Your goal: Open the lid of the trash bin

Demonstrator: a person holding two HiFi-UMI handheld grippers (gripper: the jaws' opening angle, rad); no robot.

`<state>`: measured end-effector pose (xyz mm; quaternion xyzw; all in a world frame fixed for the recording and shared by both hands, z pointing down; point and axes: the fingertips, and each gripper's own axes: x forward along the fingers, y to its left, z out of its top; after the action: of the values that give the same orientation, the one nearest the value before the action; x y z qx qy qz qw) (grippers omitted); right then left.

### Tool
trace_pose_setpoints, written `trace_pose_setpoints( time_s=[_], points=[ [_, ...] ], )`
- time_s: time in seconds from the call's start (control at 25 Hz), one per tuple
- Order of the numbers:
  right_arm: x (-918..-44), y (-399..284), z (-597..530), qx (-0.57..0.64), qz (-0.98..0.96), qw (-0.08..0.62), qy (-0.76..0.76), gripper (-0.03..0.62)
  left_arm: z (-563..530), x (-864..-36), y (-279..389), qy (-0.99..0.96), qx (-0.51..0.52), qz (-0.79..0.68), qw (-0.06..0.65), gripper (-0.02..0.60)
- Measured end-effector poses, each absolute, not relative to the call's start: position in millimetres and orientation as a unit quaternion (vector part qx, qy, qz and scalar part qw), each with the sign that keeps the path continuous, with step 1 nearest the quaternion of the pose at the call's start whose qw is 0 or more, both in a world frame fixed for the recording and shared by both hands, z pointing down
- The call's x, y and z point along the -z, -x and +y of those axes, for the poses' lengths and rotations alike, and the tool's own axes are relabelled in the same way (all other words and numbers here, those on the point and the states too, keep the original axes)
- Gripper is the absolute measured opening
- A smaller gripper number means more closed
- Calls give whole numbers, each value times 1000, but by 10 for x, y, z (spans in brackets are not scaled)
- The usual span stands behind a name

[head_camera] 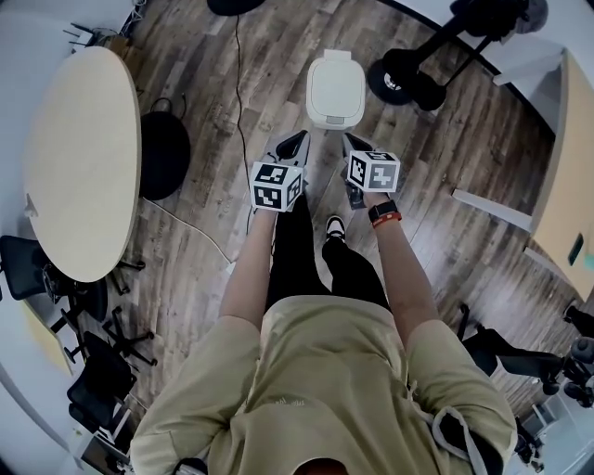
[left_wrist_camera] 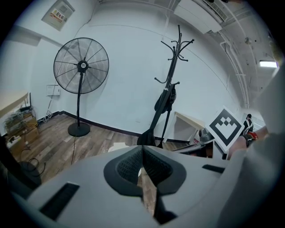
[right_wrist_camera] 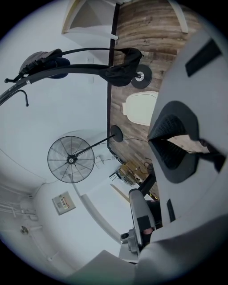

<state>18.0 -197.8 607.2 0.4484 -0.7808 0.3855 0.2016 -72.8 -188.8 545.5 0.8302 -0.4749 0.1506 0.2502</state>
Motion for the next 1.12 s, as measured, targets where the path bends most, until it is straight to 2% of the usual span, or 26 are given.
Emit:
trace_pose_setpoints(
  time_s=[0.44, 0.68, 1.12],
  points=[
    [-6746, -162, -2221, -408, -768, 224, -440, 3, -2140, -6049, 634, -838, -171, -446, 265, 25],
    [-7170, -54, -2407, -469, -745, 194, -433, 3, -2363, -6406, 765, -822, -156, -456, 303, 25],
    [-7745, -107, -2603, -473, -727, 211, -451, 3, -2511, -6988, 811, -823, -163, -443, 316, 25]
  ],
)
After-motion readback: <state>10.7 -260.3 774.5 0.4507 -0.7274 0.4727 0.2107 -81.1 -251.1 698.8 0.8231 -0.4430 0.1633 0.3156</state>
